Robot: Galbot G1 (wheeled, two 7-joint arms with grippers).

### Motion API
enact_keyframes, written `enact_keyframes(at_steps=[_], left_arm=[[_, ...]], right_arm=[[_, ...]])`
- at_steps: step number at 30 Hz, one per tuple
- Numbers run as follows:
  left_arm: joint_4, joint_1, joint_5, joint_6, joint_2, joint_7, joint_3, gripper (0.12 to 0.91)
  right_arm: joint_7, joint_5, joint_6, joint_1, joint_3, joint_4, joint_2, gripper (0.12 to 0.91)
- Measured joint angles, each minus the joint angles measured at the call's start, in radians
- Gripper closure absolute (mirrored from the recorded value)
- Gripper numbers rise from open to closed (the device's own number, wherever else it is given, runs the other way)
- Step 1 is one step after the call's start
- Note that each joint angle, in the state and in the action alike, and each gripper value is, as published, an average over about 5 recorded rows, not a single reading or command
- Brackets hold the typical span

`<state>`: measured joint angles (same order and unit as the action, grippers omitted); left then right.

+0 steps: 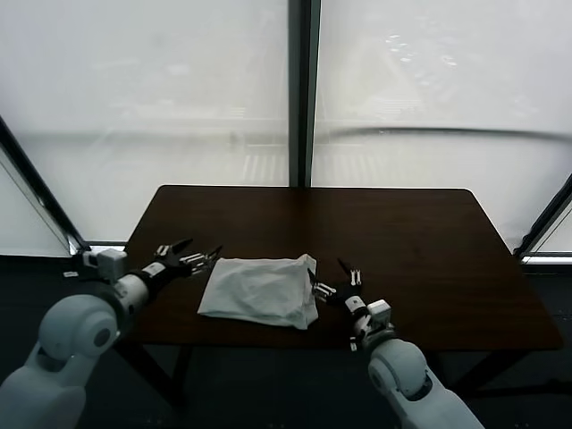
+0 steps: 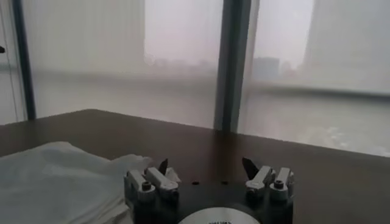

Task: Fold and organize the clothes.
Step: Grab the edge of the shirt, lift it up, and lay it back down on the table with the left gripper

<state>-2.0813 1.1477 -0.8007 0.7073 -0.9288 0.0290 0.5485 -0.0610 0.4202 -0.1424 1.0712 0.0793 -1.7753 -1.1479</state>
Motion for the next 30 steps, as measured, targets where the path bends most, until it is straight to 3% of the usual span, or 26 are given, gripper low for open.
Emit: enact_keyframes(at_steps=[5,9,15,20,23,30], left_arm=[[0.001,0.009,0.007,-0.001,-0.004,0.001,0.002,0.123],[0.002,0.011,0.010,-0.001,-0.005,0.001,0.002,0.123],[0.002,0.016,0.012,-0.001,-0.005,0.001,0.001,0.123],[-0.002,0.025,0.014,-0.002,-0.006,0.001,0.004,0.123],[-0.006,0.032,0.014,-0.002,-0.006,0.001,0.010,0.123],[-0.010,0.042,0.015,-0.003,-0.007,0.002,0.020,0.123]], right_arm=[[0.014,0.016,-0.002,-0.036,-0.037,0.031,-0.011,0.134],[0.018,0.023,-0.002,-0.049,-0.054,0.050,-0.015,0.217],[0.022,0.024,0.000,-0.066,-0.068,0.074,-0.022,0.436],[0.023,0.023,0.004,-0.071,-0.072,0.090,-0.031,0.726],[0.023,0.024,0.008,-0.066,-0.068,0.093,-0.035,0.859],[0.019,0.043,0.010,-0.026,-0.034,0.057,-0.019,0.886]])
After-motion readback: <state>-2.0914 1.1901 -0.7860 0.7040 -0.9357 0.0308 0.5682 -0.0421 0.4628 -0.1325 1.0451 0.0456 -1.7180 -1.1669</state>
